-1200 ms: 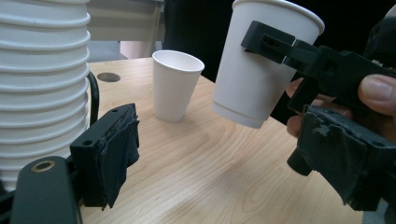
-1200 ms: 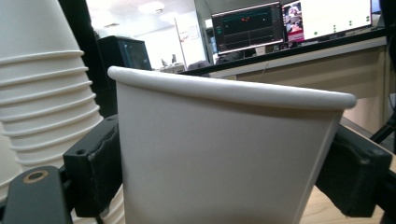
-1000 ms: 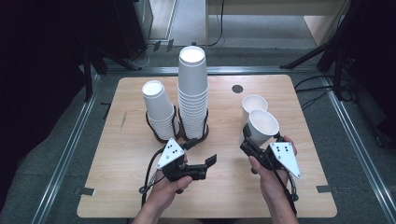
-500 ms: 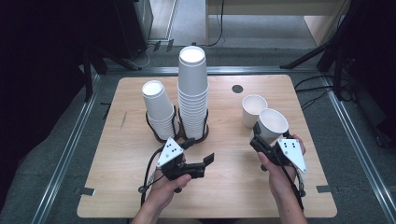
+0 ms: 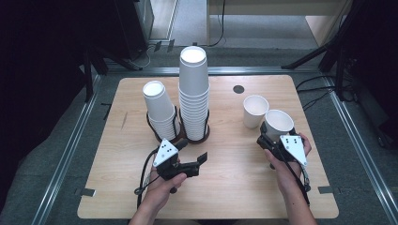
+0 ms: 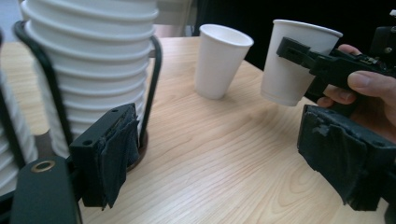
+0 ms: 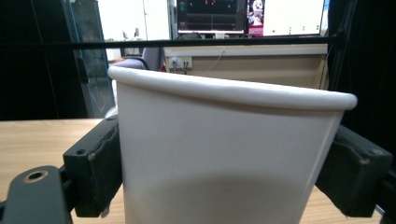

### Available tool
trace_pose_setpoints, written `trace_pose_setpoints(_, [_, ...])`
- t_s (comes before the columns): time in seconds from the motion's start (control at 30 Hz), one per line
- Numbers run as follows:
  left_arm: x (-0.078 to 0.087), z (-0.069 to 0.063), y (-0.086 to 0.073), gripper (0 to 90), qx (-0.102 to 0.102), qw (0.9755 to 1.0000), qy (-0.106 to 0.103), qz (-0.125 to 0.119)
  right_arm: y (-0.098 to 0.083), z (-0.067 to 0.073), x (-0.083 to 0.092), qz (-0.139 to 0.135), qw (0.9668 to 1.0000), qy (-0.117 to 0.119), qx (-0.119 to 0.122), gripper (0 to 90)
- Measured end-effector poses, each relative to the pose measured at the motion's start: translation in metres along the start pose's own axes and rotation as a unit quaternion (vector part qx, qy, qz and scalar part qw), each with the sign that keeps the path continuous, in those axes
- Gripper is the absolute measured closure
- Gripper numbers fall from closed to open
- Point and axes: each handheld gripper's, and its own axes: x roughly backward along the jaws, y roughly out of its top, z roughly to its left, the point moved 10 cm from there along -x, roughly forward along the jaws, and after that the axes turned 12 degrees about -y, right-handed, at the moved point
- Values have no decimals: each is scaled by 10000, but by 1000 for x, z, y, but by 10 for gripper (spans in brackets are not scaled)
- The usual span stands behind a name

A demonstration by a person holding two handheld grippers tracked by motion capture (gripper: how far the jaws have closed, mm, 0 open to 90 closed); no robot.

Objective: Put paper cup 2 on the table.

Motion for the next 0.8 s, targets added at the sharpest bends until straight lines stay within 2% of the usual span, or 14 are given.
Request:
trace_pose_setpoints(0.17, [7, 15, -8, 129, 118, 9994, 301, 105, -12, -3, -9, 98, 9999, -18, 49, 129])
trace_pose_setpoints(0.3, [15, 28, -13, 129, 268, 9982, 537, 88, -19, -3, -15, 156, 9998, -27, 111, 129])
trace_pose_setpoints(0.4, [22, 37, -17, 130, 281, 9971, 696, 121, -25, -2, -18, 198, 9997, -2, 169, 129])
trace_pose_setpoints(0.53, [32, 49, -23, 130, 327, 9953, 903, 144, -33, -1, -19, 270, 9992, 23, 288, 129])
trace_pose_setpoints(0.67, [47, 63, -26, 130, 433, 9921, 1175, 13, -38, 0, -18, 350, 9988, 59, 344, 128])
trace_pose_setpoints(0.77, [59, 72, -27, 130, 526, 9901, 1301, -58, -39, 0, -17, 366, 9984, 91, 429, 128])
trace_pose_setpoints(0.8, [59, 72, -27, 130, 526, 9901, 1301, -58, -39, 0, -17, 366, 9984, 91, 429, 128])
